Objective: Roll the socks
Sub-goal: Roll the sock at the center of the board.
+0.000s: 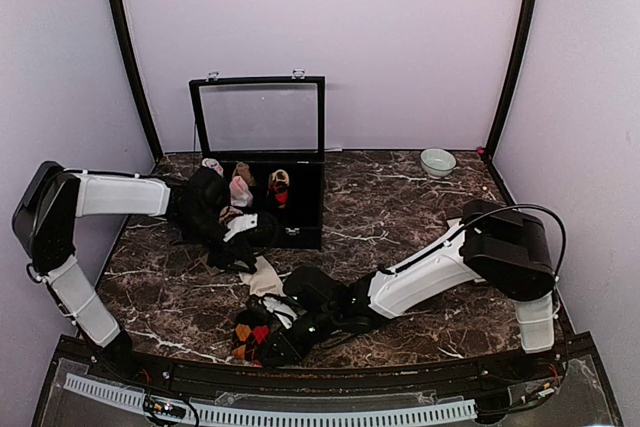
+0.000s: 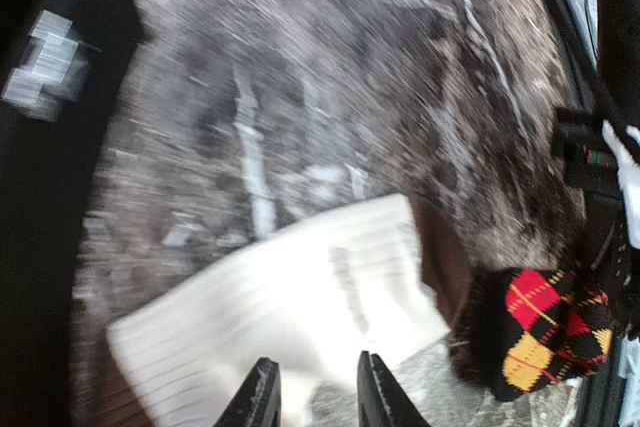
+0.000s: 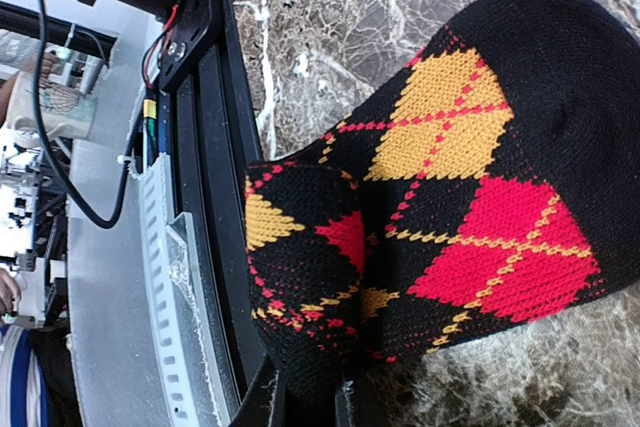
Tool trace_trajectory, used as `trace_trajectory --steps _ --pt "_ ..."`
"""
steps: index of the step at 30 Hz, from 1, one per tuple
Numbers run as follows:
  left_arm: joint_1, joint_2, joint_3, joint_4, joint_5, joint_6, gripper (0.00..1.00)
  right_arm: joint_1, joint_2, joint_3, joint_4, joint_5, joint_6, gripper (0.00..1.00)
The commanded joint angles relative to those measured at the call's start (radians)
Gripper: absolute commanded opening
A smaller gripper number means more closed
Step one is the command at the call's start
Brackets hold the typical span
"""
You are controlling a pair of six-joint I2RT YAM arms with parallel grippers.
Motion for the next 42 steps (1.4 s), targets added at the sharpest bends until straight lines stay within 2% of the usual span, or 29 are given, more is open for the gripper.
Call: trace_trajectory --steps 1,2,4,5,7,11,13,15,18,22,24,27,29,32,36,42 --pt "0.085 -0.252 -0.056 0.245 -0.031 -0.106 0.27 -0.041 0.242 -0.167 -0.522 0.19 -0.003 0.0" --pt "0.101 -0.286 -0.069 0.264 -0.051 -0.119 0.27 -0.047 0.248 -0.159 -0.534 0.195 -0.014 0.0" --pt "0.129 -0.295 -0.034 0.22 -0.088 -0.149 0.14 -0.058 0.255 -0.15 -0.544 0.193 -0.028 0.0" --pt "0.152 -0.303 -0.026 0.215 -0.095 -0.18 0.11 -0.063 0.257 -0.148 -0.542 0.189 -0.03 0.0" --pt "0.174 -0.317 -0.011 0.223 -0.145 -0.245 0.16 -0.067 0.263 -0.14 -0.541 0.185 -0.035 0.0" --pt "0.168 -0.356 0.085 0.001 -0.055 -0.062 0.25 -0.082 0.276 -0.125 -0.535 0.168 -0.036 0.0" --pt "0.118 -0.43 0.043 -0.026 -0.093 0.038 0.32 -0.094 0.286 -0.105 -0.545 0.163 -0.037 0.0" --pt "0.044 -0.494 -0.008 -0.12 -0.117 0.159 0.37 -0.112 0.299 -0.075 -0.568 0.159 -0.041 0.0" --pt "-0.074 -0.54 -0.107 -0.244 -0.135 0.233 0.32 -0.131 0.307 -0.045 -0.571 0.165 -0.037 0.0" --pt "-0.281 -0.595 -0.265 -0.176 -0.199 0.193 0.26 -0.138 0.315 -0.031 -0.551 0.15 -0.022 0.0" --pt "-0.37 -0.557 -0.281 -0.15 -0.225 0.148 0.21 -0.138 0.315 -0.032 -0.539 0.137 -0.013 0.0" --pt "-0.469 -0.51 -0.285 -0.12 -0.257 0.105 0.18 -0.139 0.304 -0.046 -0.516 0.129 0.009 0.0" --pt "-0.507 -0.508 -0.309 -0.088 -0.27 0.085 0.22 -0.14 0.294 -0.066 -0.481 0.111 0.03 0.0" --pt "-0.55 -0.494 -0.336 -0.039 -0.301 0.055 0.35 -0.14 0.291 -0.098 -0.414 0.072 0.063 0.0" --pt "-0.615 -0.465 -0.35 -0.01 -0.345 0.017 0.4 -0.14 0.278 -0.129 -0.325 0.036 0.105 0.0" --pt "-0.652 -0.387 -0.351 0.113 -0.508 -0.051 0.45 -0.14 0.264 -0.126 -0.27 0.011 0.143 0.0"
